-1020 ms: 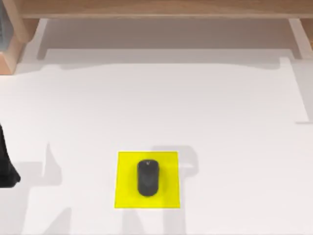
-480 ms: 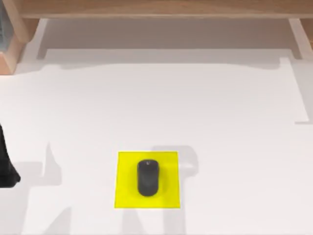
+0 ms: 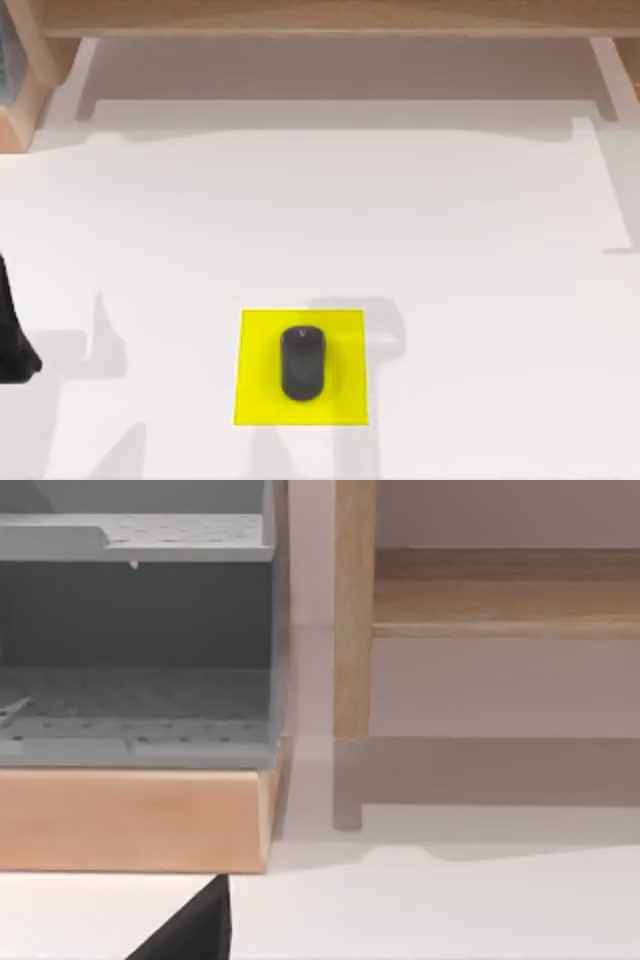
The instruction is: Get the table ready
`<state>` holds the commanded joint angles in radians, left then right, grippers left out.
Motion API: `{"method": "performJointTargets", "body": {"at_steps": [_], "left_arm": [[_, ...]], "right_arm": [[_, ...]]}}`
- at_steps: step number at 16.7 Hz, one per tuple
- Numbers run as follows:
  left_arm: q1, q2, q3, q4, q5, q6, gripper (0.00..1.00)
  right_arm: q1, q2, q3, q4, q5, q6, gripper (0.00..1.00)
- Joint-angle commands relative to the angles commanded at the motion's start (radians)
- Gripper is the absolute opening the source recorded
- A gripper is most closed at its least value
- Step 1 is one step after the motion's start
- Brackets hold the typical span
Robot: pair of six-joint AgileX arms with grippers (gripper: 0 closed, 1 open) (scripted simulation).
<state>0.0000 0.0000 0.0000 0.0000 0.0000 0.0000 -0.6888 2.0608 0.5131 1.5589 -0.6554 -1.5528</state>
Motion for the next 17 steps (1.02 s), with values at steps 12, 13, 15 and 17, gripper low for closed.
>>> {"method": "performJointTargets", "body": {"at_steps": [12,13,15,17], "left_arm": [[0.000,0.000,0.000,0.000,0.000,0.000,1.00],[0.000,0.000,0.000,0.000,0.000,0.000,1.00],[0.000,0.000,0.000,0.000,0.000,0.000,1.00],[0.000,0.000,0.000,0.000,0.000,0.000,1.00]], "right_arm": [[0.115,0.085,0.219,-0.143,0.119,0.000,0.00],[0.115,0.085,0.219,-0.143,0.119,0.000,0.00],[0.111,0.084,0.218,-0.144,0.119,0.002,0.00],[0.125,0.103,0.256,-0.167,0.134,0.002,0.00]]}}
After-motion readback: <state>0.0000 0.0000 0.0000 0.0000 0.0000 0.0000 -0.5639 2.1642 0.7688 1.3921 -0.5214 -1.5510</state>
